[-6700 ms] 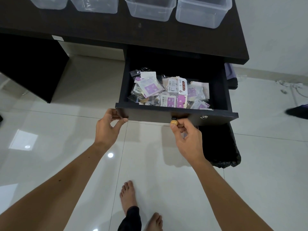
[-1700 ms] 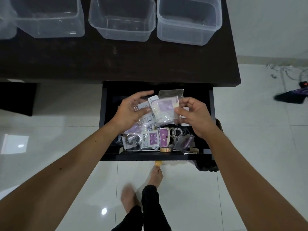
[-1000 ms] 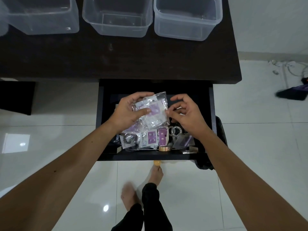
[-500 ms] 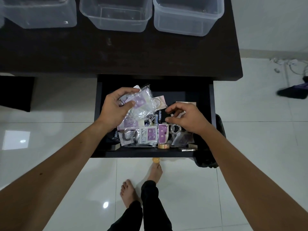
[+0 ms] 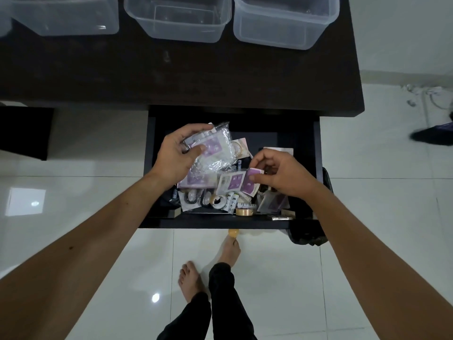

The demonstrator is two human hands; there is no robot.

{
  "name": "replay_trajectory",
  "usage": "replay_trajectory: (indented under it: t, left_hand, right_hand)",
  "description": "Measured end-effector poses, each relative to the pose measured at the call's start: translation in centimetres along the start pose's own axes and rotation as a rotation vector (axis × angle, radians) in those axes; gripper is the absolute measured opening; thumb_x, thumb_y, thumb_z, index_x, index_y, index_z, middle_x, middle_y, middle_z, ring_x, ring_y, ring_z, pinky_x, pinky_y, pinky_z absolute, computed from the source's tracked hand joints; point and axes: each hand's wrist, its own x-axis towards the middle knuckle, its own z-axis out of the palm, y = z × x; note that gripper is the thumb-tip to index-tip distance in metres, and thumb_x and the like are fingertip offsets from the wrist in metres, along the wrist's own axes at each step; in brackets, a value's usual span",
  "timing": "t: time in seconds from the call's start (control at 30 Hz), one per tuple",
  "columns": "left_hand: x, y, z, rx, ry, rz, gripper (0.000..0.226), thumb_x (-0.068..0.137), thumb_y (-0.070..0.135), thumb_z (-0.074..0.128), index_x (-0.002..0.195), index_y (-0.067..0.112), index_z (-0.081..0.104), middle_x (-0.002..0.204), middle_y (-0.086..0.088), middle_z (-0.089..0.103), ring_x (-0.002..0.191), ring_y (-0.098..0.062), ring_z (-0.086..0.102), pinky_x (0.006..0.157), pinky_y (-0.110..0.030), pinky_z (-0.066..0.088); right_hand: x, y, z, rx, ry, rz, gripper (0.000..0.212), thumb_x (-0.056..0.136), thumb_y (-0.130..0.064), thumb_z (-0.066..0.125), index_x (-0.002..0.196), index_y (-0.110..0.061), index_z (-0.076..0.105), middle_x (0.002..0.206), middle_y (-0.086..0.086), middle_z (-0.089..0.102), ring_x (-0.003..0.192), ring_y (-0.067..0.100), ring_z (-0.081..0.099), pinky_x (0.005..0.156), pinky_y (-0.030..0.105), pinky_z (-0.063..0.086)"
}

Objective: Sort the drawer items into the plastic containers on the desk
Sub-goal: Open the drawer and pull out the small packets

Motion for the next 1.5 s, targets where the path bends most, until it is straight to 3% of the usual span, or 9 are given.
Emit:
replay_trajectory:
  t: [0.3, 0.47, 0.57, 0.67, 0.77, 0.87, 1.27, 1.4, 1.5]
  left_hand:
    - [-0.6, 0.3, 0.0, 0.097, -0.055, -0.003, 0.058, 0.097, -0.008, 0.067, 0.129, 0.041, 0.071, 0.144, 0.003, 0.061, 0.085, -0.048, 0.073, 0.065, -0.070, 0.060]
    - [-1.0, 0.8, 0.0, 0.085, -0.128, -0.015, 0.059, 0.085, -0.019, 0.073, 0.121, 0.028, 0.072, 0.127, 0.004, 0.063, 0.123, -0.021, 0.065, 0.089, -0.031, 0.065]
    - [-1.1, 1.5, 0.1, 0.108, -0.086, -0.046, 0.023, 0.108, 0.019, 0.058, 0.122, 0.024, 0.076, 0.131, 0.003, 0.069, 0.127, -0.015, 0.065, 0.104, -0.041, 0.059]
    - [-1.0, 2.1, 0.0, 0.069, -0.089, -0.171, 0.050, 0.108, 0.059, 0.038, 0.120, 0.032, 0.079, 0.140, 0.004, 0.069, 0.129, -0.015, 0.063, 0.095, -0.045, 0.058]
    - [-1.3, 2.5, 0.1, 0.013, -0.123, -0.104, 0.026, 0.101, 0.030, 0.067, 0.125, 0.022, 0.074, 0.138, 0.002, 0.067, 0.113, -0.006, 0.071, 0.079, -0.028, 0.061]
    - [-1.3, 1.4, 0.0, 0.004, -0.174, -0.069, 0.048, 0.084, 0.008, 0.085, 0.130, 0.014, 0.072, 0.136, 0.001, 0.069, 0.123, -0.014, 0.070, 0.094, -0.032, 0.062]
    - [-2.2, 3.1, -2.3, 0.124, -0.040, 0.135, 0.035, 0.095, -0.005, 0.071, 0.125, 0.012, 0.073, 0.133, -0.008, 0.070, 0.116, -0.012, 0.071, 0.086, -0.024, 0.063]
    - [-2.1, 4.3, -4.4, 0.121, 0.010, 0.085, 0.034, 0.097, -0.003, 0.070, 0.126, 0.014, 0.073, 0.132, 0.000, 0.072, 0.093, -0.029, 0.078, 0.073, -0.037, 0.067]
    - [-2.1, 4.2, -5.4, 0.149, 0.004, 0.073, 0.034, 0.097, -0.003, 0.071, 0.125, 0.015, 0.074, 0.133, -0.005, 0.072, 0.105, -0.027, 0.077, 0.074, -0.025, 0.065]
  right_hand:
    - [0.2, -2.0, -0.3, 0.218, 0.108, -0.107, 0.026, 0.093, -0.003, 0.076, 0.109, -0.022, 0.072, 0.104, 0.003, 0.075, 0.095, 0.022, 0.075, 0.086, 0.040, 0.063]
    - [1.3, -3.0, 0.7, 0.196, 0.175, -0.092, 0.024, 0.094, -0.009, 0.077, 0.115, -0.020, 0.074, 0.109, 0.012, 0.077, 0.100, 0.034, 0.076, 0.094, 0.050, 0.062]
    - [2.2, -2.5, 1.1, 0.040, 0.220, -0.091, 0.023, 0.089, -0.034, 0.077, 0.111, -0.041, 0.074, 0.096, 0.024, 0.073, 0.086, 0.047, 0.072, 0.085, 0.059, 0.062]
    - [2.6, -2.1, 1.2, -0.022, 0.257, -0.122, 0.023, 0.092, -0.021, 0.077, 0.108, -0.037, 0.079, 0.095, 0.014, 0.069, 0.073, 0.037, 0.063, 0.073, 0.048, 0.060]
    - [2.6, -3.0, 1.4, -0.028, 0.235, -0.137, 0.026, 0.091, -0.015, 0.080, 0.114, -0.028, 0.077, 0.096, 0.011, 0.070, 0.071, 0.030, 0.063, 0.072, 0.049, 0.061]
    - [3.1, -3.6, 1.9, 0.012, 0.239, -0.134, 0.032, 0.087, -0.012, 0.084, 0.115, -0.021, 0.072, 0.100, 0.011, 0.071, 0.077, 0.034, 0.067, 0.076, 0.045, 0.064]
    - [2.4, -3.4, 3.1, 0.241, 0.264, -0.106, 0.015, 0.102, -0.024, 0.067, 0.116, -0.020, 0.069, 0.102, 0.013, 0.074, 0.084, 0.020, 0.073, 0.081, 0.035, 0.061]
    - [2.1, -2.2, 4.4, 0.084, 0.152, -0.042, 0.018, 0.095, -0.025, 0.077, 0.113, -0.023, 0.073, 0.106, 0.004, 0.075, 0.095, 0.024, 0.072, 0.088, 0.039, 0.061]
    - [2.4, -2.2, 6.0, -0.077, 0.046, -0.071, 0.033, 0.087, -0.027, 0.086, 0.117, -0.028, 0.073, 0.105, -0.002, 0.069, 0.087, 0.015, 0.066, 0.085, 0.035, 0.059]
